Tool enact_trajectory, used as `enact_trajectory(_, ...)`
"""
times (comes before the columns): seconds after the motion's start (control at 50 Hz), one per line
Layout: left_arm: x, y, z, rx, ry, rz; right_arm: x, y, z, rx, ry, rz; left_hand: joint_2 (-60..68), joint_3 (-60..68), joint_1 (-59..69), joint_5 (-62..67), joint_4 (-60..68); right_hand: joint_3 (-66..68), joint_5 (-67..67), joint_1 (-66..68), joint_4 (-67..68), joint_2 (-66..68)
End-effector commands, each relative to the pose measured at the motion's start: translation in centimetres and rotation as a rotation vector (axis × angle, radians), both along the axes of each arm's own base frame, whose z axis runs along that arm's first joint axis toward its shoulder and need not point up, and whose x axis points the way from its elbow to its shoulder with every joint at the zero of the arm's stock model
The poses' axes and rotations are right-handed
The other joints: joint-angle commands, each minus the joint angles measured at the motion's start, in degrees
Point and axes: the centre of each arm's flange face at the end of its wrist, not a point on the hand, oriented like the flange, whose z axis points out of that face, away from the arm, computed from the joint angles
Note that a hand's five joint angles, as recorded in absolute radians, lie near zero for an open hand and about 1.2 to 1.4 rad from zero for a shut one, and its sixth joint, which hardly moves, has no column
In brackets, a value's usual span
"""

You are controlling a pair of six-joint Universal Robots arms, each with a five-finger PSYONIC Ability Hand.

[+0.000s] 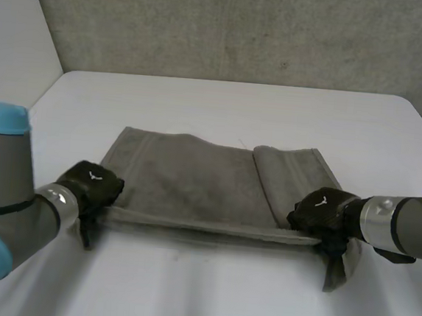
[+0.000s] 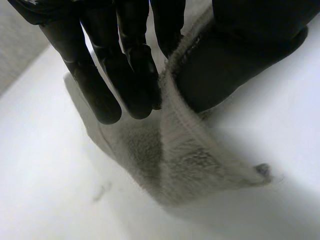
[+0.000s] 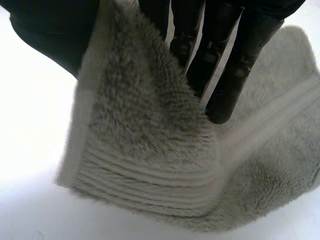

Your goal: Fold the towel.

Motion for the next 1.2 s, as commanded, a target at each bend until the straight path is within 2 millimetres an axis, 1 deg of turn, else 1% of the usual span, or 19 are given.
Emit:
enact_trajectory(0.02, -1.2, -4.9, -1.9, -0.088, -0.112, -0.058, 1.6, -4.3, -0.9, -0.188, 0.062, -0.017, 10.3, 10.4, 12.3, 10.7, 10.3, 12.2, 13.7, 24.9, 11.7, 12.7)
enact_trajectory(0.06, -2.5, -8.1, 0.8, -0.268, -0.124, -0.054, 3.8, -6.9, 1.6, -0.409, 0.009, -0.033, 10.3, 10.4, 12.3, 10.7, 10.3, 12.2, 13.7, 24.9, 11.7, 12.7)
enact_trajectory(0.12, -3.1, -10.0, 3.6, -0.397, -0.098, -0.028, 4.9, -8.3, 3.6, -0.545, -0.045, -0.049, 10.3, 10.4, 12.3, 10.7, 10.3, 12.2, 13.7, 24.9, 11.7, 12.7)
enact_trajectory(0.16, -5.1, -12.4, 10.4, -0.679, 0.006, 0.004, 6.2, -10.8, 8.9, -0.843, -0.199, -0.116, 10.3, 10.4, 12.3, 10.7, 10.3, 12.2, 13.7, 24.9, 11.7, 12.7)
enact_trajectory(0.18, -5.1, -12.4, 10.4, -0.68, 0.007, 0.004, 6.2, -10.8, 8.9, -0.844, -0.2, -0.117, 10.3, 10.4, 12.3, 10.7, 10.3, 12.2, 13.7, 24.9, 11.7, 12.7)
enact_trajectory(0.22, -6.2, -13.4, 17.2, -0.945, 0.15, 0.038, 6.3, -11.3, 15.6, -1.14, -0.403, -0.175, 10.3, 10.4, 12.3, 10.7, 10.3, 12.2, 13.7, 24.9, 11.7, 12.7)
enact_trajectory(0.24, -6.2, -13.4, 17.3, -0.946, 0.151, 0.038, 6.3, -11.3, 15.7, -1.141, -0.404, -0.175, 10.3, 10.4, 12.3, 10.7, 10.3, 12.2, 13.7, 24.9, 11.7, 12.7)
enact_trajectory(0.28, -6.0, -12.8, 23.0, -1.153, 0.312, 0.07, 5.8, -10.1, 20.3, -1.334, -0.559, -0.19, 10.3, 10.4, 12.3, 10.7, 10.3, 12.2, 13.7, 24.9, 11.7, 12.7)
enact_trajectory(0.36, -5.0, -11.9, 26.3, -1.245, 0.443, 0.088, 5.3, -9.4, 21.1, -1.361, -0.58, -0.191, 10.3, 10.4, 12.3, 10.7, 10.3, 12.2, 13.7, 24.9, 11.7, 12.7)
enact_trajectory(0.4, -5.0, -11.8, 25.9, -1.217, 0.473, 0.085, 5.2, -9.4, 20.4, -1.328, -0.561, -0.187, 10.3, 10.4, 12.3, 10.7, 10.3, 12.2, 13.7, 24.9, 11.7, 12.7)
enact_trajectory(0.48, -4.5, -12.4, 20.2, -0.997, 0.427, 0.094, 5.6, -8.8, 16.3, -1.096, -0.464, -0.126, 10.3, 10.4, 12.3, 10.7, 10.3, 12.2, 13.7, 24.9, 11.7, 12.7)
enact_trajectory(0.5, -4.5, -12.4, 20.2, -0.996, 0.426, 0.094, 5.6, -8.8, 16.3, -1.095, -0.463, -0.125, 10.3, 10.4, 12.3, 10.7, 10.3, 12.2, 13.7, 24.9, 11.7, 12.7)
enact_trajectory(0.54, -3.8, -12.2, 14.8, -0.822, 0.353, 0.101, 5.8, -8.2, 12.1, -0.886, -0.384, -0.068, 10.3, 10.4, 12.3, 10.7, 10.3, 12.2, 13.7, 24.9, 11.7, 12.7)
enact_trajectory(0.6, -3.3, -11.0, 9.4, -0.668, 0.287, 0.104, 5.9, -7.5, 8.2, -0.717, -0.309, -0.016, 10.3, 10.4, 12.3, 10.7, 10.3, 12.2, 13.7, 24.9, 11.7, 12.7)
enact_trajectory(0.66, -3.0, -10.3, 7.1, -0.599, 0.257, 0.102, 5.9, -7.1, 6.2, -0.646, -0.275, 0.008, 10.3, 10.4, 12.3, 10.7, 10.3, 12.2, 13.7, 24.9, 11.7, 12.7)
enact_trajectory(0.7, -2.6, -8.7, 3.4, -0.492, 0.22, 0.077, 5.4, -6.7, 2.0, -0.519, -0.202, 0.027, 10.3, 10.4, 12.3, 10.7, 10.3, 12.2, 13.7, 24.9, 11.7, 12.7)
enact_trajectory(0.82, -1.8, -7.0, -2.2, -0.337, 0.159, 0.073, 4.6, -6.0, -4.6, -0.341, -0.111, 0.023, 10.3, 10.4, 12.3, 10.7, 10.3, 9.1, 10.6, 21.8, 8.6, 9.6)
enact_trajectory(1.0, -1.0, -6.3, -2.2, -0.32, 0.149, 0.09, 2.6, -6.1, -5.1, -0.243, -0.159, -0.097, 10.3, 10.4, 12.3, 10.7, 10.3, -31.2, -29.8, -18.6, -31.7, -30.8)
enact_trajectory(1.2, -0.4, -5.4, 0.2, -0.372, 0.168, 0.097, -1.2, -7.3, -3.9, -0.156, -0.395, -0.407, 10.3, 10.4, 12.3, 10.7, 10.3, -33.1, -31.7, -20.5, -33.6, -32.7)
